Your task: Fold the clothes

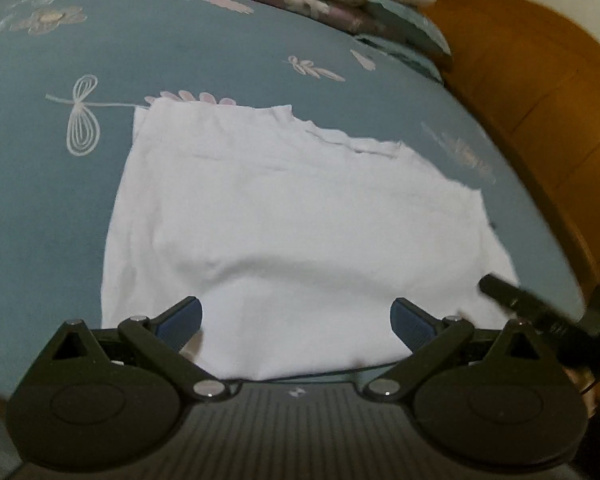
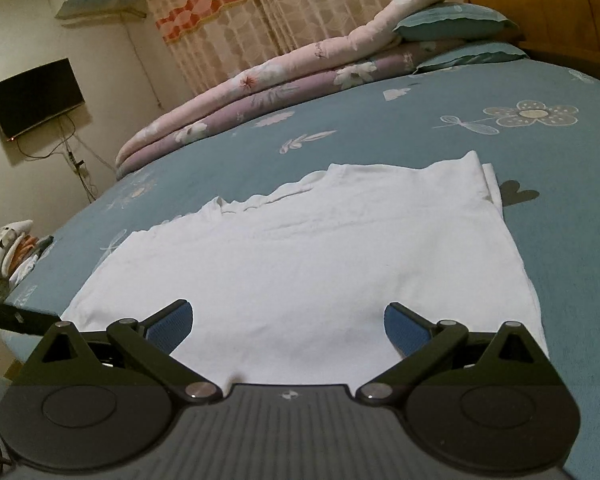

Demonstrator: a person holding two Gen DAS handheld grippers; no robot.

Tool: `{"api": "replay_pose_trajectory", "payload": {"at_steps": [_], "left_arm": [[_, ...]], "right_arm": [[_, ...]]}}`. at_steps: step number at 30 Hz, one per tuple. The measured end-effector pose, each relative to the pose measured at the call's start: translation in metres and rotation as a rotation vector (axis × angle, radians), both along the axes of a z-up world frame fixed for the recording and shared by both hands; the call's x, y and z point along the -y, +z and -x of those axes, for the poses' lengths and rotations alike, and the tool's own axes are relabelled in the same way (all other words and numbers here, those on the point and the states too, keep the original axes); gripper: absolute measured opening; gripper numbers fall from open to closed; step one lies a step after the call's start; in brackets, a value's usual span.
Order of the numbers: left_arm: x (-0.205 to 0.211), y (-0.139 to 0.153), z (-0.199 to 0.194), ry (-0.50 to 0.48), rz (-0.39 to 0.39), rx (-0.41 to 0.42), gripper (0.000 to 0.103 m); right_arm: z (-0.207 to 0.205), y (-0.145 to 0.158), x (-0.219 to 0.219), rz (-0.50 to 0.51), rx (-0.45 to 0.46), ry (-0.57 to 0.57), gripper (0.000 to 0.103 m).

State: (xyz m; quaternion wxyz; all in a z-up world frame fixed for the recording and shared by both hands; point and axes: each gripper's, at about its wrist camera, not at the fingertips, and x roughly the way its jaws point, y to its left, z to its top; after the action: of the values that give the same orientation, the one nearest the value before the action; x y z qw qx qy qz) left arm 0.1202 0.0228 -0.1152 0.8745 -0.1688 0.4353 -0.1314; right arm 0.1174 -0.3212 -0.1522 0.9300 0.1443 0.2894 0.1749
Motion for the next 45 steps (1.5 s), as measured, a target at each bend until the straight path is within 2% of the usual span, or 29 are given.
{"api": "replay_pose_trajectory", "payload": {"at_steps": [5,10,13,17,24,27,30,35,40,45], "left_arm": [[0.004,-0.012,0.004,-0.008,0.05,-0.041,0.1],[-0.003,-0.015,0.009,0.048,0.014,-0.086,0.1],[-0.01,-0.004,0.012,0.085,-0.017,-0.064,0.1],[-0.019,0.006,0.004,0.106,0.028,-0.016,0.1],[-0.034,-0.019,0.0,0.184,0.035,-0.068,0.1],[-0.04,-0.016,0.006,0.203,0.056,-0.074,0.1],[-0.042,-0.001,0.005,0.194,0.053,-0.023,0.1],[-0.043,0.019,-0.011,0.147,0.104,0.046,0.1],[-0.038,0.016,-0.046,0.105,0.065,0.039,0.1],[-0.041,-0.006,-0.07,0.129,-0.017,-0.027,0.1]], "right_arm": [[0.005,-0.002,0.001,0.013,0.002,0.014,0.103],[0.01,-0.003,0.008,-0.01,-0.003,0.006,0.103],[0.011,-0.004,0.008,-0.011,-0.003,0.004,0.103],[0.011,-0.004,0.005,0.006,-0.001,0.004,0.103],[0.011,-0.005,0.004,0.016,0.002,0.007,0.103],[0.011,-0.006,0.003,0.02,0.004,0.008,0.103],[0.011,-0.006,0.001,0.034,0.009,0.01,0.103],[0.011,-0.005,0.0,0.054,0.021,0.005,0.103],[0.011,-0.006,-0.001,0.063,0.028,0.006,0.103],[0.011,-0.007,-0.004,0.089,0.037,0.003,0.103]]}}
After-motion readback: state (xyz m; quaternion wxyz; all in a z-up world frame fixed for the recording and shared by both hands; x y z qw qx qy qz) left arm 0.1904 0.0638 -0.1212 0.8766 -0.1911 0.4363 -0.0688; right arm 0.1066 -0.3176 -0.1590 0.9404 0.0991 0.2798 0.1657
